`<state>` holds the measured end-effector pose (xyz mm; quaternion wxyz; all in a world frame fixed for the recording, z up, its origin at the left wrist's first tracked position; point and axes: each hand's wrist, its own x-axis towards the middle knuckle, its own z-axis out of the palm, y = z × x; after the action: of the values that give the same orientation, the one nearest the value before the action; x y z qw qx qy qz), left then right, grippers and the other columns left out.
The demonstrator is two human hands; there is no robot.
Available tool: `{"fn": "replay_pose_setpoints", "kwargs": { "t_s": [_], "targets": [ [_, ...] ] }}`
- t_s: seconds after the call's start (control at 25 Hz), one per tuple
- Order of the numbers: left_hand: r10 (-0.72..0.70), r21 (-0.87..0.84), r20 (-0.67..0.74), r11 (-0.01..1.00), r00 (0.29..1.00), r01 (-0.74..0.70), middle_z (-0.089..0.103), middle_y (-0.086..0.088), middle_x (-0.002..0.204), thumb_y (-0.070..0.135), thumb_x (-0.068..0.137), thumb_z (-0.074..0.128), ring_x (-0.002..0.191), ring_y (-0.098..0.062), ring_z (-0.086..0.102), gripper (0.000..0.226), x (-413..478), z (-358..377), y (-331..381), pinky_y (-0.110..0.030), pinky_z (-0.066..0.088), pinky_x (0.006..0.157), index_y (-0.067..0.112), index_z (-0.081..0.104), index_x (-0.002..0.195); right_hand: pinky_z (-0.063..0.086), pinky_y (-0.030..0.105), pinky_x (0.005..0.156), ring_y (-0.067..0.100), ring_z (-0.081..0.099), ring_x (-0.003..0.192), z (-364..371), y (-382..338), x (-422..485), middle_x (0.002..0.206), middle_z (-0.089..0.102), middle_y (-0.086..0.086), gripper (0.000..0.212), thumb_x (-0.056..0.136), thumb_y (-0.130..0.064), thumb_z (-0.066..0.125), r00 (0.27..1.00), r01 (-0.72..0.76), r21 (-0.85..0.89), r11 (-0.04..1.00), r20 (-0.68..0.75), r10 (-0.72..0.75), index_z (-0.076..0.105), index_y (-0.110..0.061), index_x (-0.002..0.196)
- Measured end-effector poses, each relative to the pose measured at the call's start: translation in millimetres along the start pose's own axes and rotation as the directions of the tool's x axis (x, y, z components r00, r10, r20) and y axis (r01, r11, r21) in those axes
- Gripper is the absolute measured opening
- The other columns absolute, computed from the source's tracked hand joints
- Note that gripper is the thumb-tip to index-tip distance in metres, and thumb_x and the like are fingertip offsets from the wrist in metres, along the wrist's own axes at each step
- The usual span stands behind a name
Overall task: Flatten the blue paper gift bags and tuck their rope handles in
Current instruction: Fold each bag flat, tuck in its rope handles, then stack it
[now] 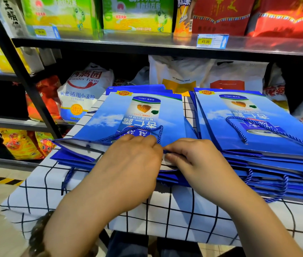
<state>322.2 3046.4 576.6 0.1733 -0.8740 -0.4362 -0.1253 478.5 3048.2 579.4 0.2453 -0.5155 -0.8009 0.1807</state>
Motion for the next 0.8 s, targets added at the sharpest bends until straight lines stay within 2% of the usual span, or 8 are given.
{"fn": "replay_pose_setpoints", "kwargs": {
  "t_s": [0.08, 0.12, 0.2, 0.36, 0.48, 0.6, 0.72, 0.8],
  "targets": [
    [0.005, 0.008, -0.020, 1.000, 1.000, -0.004, 0.048, 0.001, 0.055, 0.019, 0.061, 0.058, 0.045, -0.020, 0.047, 0.014, 1, -1, 0, -0.024, 0.025, 0.054, 0.025, 0.046, 0.058, 0.047, 0.038, 0.077, 0.020, 0.056, 0.092, -1, -3, -3, 0.092, 0.063, -0.004, 0.017, 0.092, -0.027, 0.049, 1.000, -0.001, -0.074, 0.997, -0.004, 0.001, 0.064, -0.024, 0.098],
    [-0.007, 0.005, -0.028, 1.000, 1.000, 0.007, 0.048, 0.001, 0.053, 0.020, 0.065, 0.053, 0.044, -0.021, 0.047, 0.011, 1, 0, 1, -0.024, 0.027, 0.052, 0.023, 0.047, 0.056, 0.047, 0.037, 0.076, 0.020, 0.056, 0.094, -2, -5, -5, 0.094, 0.063, -0.004, 0.018, 0.092, -0.027, 0.047, 1.000, 0.001, -0.109, 0.994, -0.021, -0.003, 0.064, -0.024, 0.099],
    [-0.045, -0.009, -0.039, 0.999, 0.998, 0.044, 0.049, -0.001, 0.051, 0.022, 0.070, 0.041, 0.043, -0.023, 0.047, 0.021, 1, 1, 4, -0.024, 0.036, 0.049, 0.018, 0.051, 0.053, 0.047, 0.036, 0.076, 0.021, 0.056, 0.097, -2, -10, -7, 0.099, 0.063, -0.004, 0.020, 0.093, -0.028, 0.044, 0.999, -0.003, -0.158, 0.987, -0.054, -0.006, 0.062, -0.025, 0.103],
    [-0.032, -0.117, -0.066, 0.993, 0.997, 0.024, 0.051, -0.001, 0.054, 0.024, 0.071, 0.038, 0.045, -0.023, 0.051, 0.024, -5, 3, -1, -0.022, 0.039, 0.046, 0.018, 0.051, 0.052, 0.048, 0.034, 0.073, 0.022, 0.058, 0.097, 5, -11, -10, 0.101, 0.063, -0.004, 0.024, 0.094, -0.029, 0.040, 0.997, 0.001, -0.238, 0.971, -0.078, -0.020, 0.061, -0.027, 0.103],
    [-0.043, -0.113, -0.079, 0.993, 0.996, 0.034, 0.055, -0.001, 0.058, 0.029, 0.077, 0.038, 0.050, -0.024, 0.056, 0.028, -7, 4, -3, -0.024, 0.042, 0.046, 0.017, 0.055, 0.058, 0.049, 0.036, 0.072, 0.019, 0.059, 0.090, 4, -6, -9, 0.091, 0.065, -0.005, 0.026, 0.091, -0.035, 0.041, 0.999, 0.007, -0.180, 0.984, -0.051, -0.017, 0.065, -0.028, 0.096],
    [-0.098, -0.130, -0.127, 0.988, 0.987, 0.081, 0.060, -0.001, 0.064, 0.033, 0.080, 0.042, 0.053, -0.024, 0.058, 0.030, -14, 4, -6, -0.027, 0.037, 0.050, 0.015, 0.057, 0.060, 0.047, 0.039, 0.078, 0.015, 0.057, 0.087, 0, -3, -5, 0.086, 0.063, -0.006, 0.030, 0.087, -0.044, 0.044, 0.996, -0.089, 0.015, 0.996, 0.022, 0.088, 0.067, -0.025, 0.087],
    [-0.159, -0.232, -0.188, 0.966, 0.969, 0.113, 0.062, 0.000, 0.066, 0.034, 0.079, 0.047, 0.050, -0.022, 0.058, 0.028, -26, 6, -8, -0.027, 0.042, 0.042, 0.015, 0.055, 0.060, 0.046, 0.043, 0.075, 0.023, 0.055, 0.078, -1, -5, 3, 0.075, 0.059, 0.002, 0.047, 0.088, -0.052, 0.035, 0.982, -0.171, -0.001, 0.985, 0.086, 0.171, 0.057, -0.015, 0.069],
    [-0.195, -0.294, -0.201, 0.947, 0.960, 0.130, 0.061, 0.002, 0.066, 0.035, 0.078, 0.048, 0.050, -0.022, 0.058, 0.019, -32, 9, -6, -0.028, 0.044, 0.040, 0.020, 0.048, 0.068, 0.048, 0.041, 0.075, 0.024, 0.056, 0.082, 4, -10, 10, 0.079, 0.062, 0.003, 0.041, 0.089, -0.048, 0.042, 0.983, -0.156, -0.069, 0.985, 0.081, 0.162, 0.059, -0.016, 0.071]
  ]
}}
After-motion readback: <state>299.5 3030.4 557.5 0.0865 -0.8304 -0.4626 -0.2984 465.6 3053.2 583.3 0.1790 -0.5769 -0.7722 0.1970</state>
